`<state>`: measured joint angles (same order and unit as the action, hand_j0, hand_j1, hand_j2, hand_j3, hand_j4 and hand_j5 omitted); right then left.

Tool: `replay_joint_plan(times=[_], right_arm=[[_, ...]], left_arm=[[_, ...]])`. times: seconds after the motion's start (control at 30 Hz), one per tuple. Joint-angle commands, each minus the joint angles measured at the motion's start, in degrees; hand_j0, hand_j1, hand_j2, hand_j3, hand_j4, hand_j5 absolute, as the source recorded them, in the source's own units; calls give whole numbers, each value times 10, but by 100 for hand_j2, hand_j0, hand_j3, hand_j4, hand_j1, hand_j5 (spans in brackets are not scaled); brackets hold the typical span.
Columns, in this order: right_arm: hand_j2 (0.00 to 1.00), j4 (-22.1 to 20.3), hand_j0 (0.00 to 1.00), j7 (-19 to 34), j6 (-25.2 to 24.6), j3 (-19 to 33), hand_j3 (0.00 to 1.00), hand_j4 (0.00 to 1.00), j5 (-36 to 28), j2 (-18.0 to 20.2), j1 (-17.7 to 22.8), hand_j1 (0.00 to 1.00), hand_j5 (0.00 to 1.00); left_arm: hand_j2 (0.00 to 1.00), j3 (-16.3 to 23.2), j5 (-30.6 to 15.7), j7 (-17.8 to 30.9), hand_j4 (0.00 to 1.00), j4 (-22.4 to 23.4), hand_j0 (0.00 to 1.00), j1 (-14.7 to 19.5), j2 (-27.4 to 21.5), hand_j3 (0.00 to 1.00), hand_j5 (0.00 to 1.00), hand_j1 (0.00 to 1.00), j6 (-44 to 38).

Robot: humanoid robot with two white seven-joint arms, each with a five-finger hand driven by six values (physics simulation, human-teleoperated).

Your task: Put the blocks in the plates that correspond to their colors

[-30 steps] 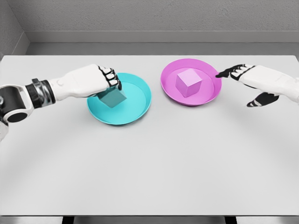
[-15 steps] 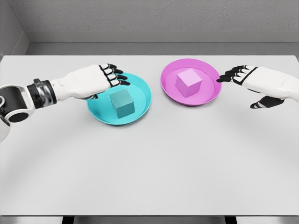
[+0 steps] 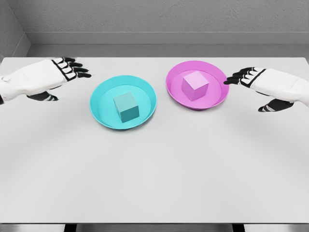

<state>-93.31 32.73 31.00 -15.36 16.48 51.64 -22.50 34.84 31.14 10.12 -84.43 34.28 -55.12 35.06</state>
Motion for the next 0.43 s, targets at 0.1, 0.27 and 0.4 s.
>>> replay_joint_plan(times=[0.1,0.27,0.4], right_arm=[[100,0,100,0,-2,0,100,100,-3,0,1,100,100],[100,1,100,0,-2,-1,100,100,-3,0,1,100,100],[100,0,100,0,-2,-1,100,100,-3,0,1,100,100]], left_arm=[[100,-46,-9,1,100,4,100,-24,-21,100,100,100,-1],[100,-46,-10,1,100,2,100,-26,-24,100,100,100,-1],[100,-46,-10,1,100,1,100,-26,-25,100,100,100,-1]])
